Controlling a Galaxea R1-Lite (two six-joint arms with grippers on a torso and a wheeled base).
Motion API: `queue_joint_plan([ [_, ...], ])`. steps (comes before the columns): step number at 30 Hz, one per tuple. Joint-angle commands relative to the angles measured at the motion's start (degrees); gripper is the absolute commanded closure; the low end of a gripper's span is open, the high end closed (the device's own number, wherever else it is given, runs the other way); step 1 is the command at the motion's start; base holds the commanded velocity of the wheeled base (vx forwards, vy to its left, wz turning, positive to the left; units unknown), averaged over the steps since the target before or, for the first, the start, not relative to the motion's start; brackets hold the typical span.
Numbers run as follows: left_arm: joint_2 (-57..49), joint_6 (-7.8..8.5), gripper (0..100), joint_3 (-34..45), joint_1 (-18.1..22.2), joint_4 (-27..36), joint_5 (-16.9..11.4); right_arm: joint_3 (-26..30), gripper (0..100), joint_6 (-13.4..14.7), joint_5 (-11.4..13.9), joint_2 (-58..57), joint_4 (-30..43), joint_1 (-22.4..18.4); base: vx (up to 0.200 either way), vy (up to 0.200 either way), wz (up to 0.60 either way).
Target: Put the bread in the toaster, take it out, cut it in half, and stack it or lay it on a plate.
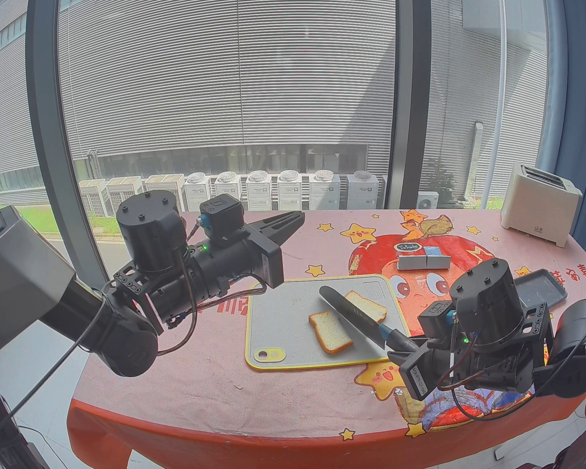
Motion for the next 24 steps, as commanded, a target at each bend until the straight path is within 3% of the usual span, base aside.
queue_joint_plan([
  [1, -2.82, 0.05, 100, 1.89, 0.83, -0.92, 0.01, -0.03, 100, -0.02, 0.14, -0.04, -0.04, 0.08, 0.000, 0.000, 0.00],
  [12, -7.83, 0.31, 100, 5.31, 4.34, -3.65, -0.08, -0.03, 100, -0.02, 0.32, -0.48, -1.36, 0.43, 0.000, 0.000, 0.00],
  [15, -11.69, 0.57, 100, 9.18, 6.01, -3.73, -0.08, 0.50, 100, -0.20, 0.14, -0.66, -5.31, 0.26, 0.000, 0.000, 0.00],
  [24, -21.89, 1.28, 100, 23.07, 9.62, -3.65, 1.51, 2.08, 100, -0.11, 0.14, -2.33, -7.60, 0.87, 0.000, 0.000, 0.00],
])
